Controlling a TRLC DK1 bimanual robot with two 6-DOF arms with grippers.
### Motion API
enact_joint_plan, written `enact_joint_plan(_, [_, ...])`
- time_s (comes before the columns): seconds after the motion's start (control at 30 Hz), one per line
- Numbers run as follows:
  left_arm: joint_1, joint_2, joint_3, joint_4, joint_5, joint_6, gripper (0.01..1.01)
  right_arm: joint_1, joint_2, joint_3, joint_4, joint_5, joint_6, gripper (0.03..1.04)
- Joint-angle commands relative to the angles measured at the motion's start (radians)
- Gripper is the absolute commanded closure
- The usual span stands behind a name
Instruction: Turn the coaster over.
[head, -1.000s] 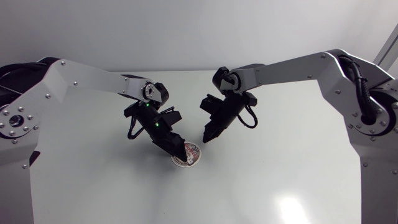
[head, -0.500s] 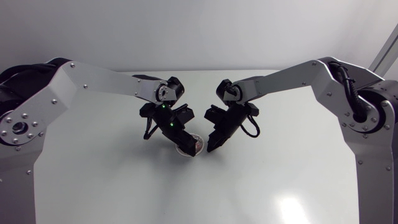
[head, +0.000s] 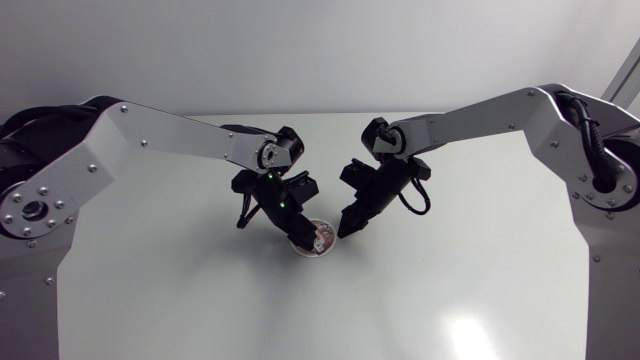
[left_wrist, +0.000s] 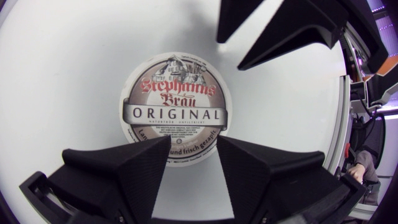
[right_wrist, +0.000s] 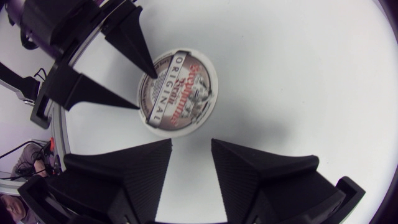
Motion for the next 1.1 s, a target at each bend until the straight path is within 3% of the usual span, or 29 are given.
enact_joint_plan(0.0, [-0.043,0.025,-0.055,-0.007,0.018,0.011,0.566,-0.007,-0.015,-0.029,0.015,-0.005,0.006,0.22])
enact_joint_plan(0.33, [-0.078,0.037,-0.047,0.01,0.036,0.011,0.566,-0.044,0.037,-0.016,0.01,-0.023,0.061,0.2])
enact_joint_plan(0.53, [-0.077,0.039,-0.039,0.008,0.039,0.011,0.566,-0.055,0.026,-0.075,-0.027,-0.054,0.061,0.21])
enact_joint_plan(0.8, [-0.078,0.037,-0.038,0.008,0.041,0.011,0.567,-0.035,-0.001,-0.13,-0.05,-0.089,0.066,0.44])
enact_joint_plan(1.07, [-0.078,0.034,-0.047,0.011,0.044,0.011,0.57,-0.015,0.042,-0.124,-0.083,-0.164,0.073,0.45])
